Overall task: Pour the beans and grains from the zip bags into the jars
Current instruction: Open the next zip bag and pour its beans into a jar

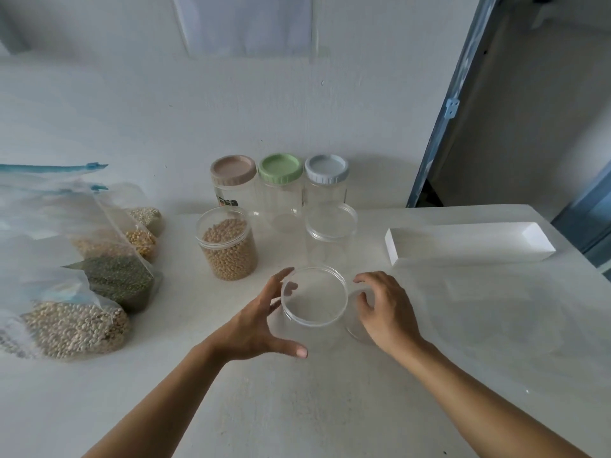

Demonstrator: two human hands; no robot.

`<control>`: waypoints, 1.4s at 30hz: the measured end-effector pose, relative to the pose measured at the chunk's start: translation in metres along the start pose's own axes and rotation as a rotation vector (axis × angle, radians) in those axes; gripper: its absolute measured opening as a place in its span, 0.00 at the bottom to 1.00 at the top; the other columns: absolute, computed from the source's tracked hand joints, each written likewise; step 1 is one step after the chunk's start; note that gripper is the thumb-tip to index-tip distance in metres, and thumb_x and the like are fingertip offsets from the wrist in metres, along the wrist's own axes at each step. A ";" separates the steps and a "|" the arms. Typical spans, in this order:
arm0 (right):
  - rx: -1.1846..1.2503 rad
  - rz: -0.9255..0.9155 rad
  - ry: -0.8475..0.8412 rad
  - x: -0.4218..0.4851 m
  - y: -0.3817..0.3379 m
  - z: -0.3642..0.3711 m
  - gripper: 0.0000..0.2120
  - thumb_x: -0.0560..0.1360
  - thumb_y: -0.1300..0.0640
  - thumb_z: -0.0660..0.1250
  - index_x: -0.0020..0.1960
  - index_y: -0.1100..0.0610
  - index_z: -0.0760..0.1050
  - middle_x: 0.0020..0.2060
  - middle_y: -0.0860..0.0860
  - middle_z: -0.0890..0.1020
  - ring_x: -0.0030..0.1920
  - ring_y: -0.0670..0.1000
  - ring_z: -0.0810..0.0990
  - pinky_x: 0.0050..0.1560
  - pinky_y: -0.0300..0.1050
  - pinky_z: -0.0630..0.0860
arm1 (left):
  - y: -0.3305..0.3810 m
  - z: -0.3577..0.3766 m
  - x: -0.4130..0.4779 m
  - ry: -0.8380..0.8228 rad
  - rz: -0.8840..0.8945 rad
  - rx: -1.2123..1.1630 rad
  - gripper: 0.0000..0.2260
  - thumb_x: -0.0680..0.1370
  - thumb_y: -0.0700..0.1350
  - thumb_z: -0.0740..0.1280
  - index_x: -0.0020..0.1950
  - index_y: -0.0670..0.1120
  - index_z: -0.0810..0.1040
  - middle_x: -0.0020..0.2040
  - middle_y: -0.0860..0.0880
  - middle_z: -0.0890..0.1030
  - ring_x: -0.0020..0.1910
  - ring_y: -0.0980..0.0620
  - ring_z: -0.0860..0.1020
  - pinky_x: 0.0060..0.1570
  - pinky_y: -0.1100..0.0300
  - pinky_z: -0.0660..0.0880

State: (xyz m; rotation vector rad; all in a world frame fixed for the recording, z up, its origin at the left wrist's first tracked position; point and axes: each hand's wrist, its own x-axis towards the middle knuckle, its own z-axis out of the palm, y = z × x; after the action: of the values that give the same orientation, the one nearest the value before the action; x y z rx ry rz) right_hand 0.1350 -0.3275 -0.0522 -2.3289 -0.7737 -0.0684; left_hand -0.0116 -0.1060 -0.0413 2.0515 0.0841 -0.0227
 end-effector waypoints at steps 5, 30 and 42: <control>0.291 -0.134 0.090 0.021 -0.051 -0.023 0.06 0.78 0.64 0.68 0.48 0.55 0.80 0.45 0.44 0.83 0.49 0.44 0.82 0.54 0.37 0.76 | 0.006 -0.056 -0.027 0.089 -0.037 0.232 0.36 0.69 0.66 0.77 0.73 0.65 0.67 0.71 0.62 0.72 0.71 0.63 0.70 0.73 0.54 0.70; 0.010 -0.933 -0.610 0.045 -0.367 0.095 0.39 0.73 0.35 0.71 0.78 0.41 0.59 0.72 0.45 0.67 0.71 0.47 0.68 0.67 0.45 0.71 | 0.028 -0.239 -0.268 0.749 -0.146 0.568 0.10 0.78 0.54 0.71 0.58 0.56 0.82 0.50 0.61 0.82 0.51 0.59 0.82 0.47 0.62 0.80; 0.299 -0.590 -0.746 0.056 -0.389 0.126 0.24 0.69 0.60 0.78 0.62 0.47 0.78 0.46 0.41 0.80 0.48 0.43 0.80 0.52 0.38 0.75 | -0.024 -0.311 -0.263 0.834 -0.174 0.786 0.22 0.76 0.72 0.61 0.63 0.60 0.74 0.72 0.52 0.70 0.73 0.49 0.66 0.72 0.37 0.62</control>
State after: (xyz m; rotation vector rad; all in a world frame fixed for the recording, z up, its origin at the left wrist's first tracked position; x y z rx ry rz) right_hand -0.0513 0.0112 0.0917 -1.7475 -1.6839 0.6442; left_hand -0.2816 0.1674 0.0954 2.6836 0.8858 0.8072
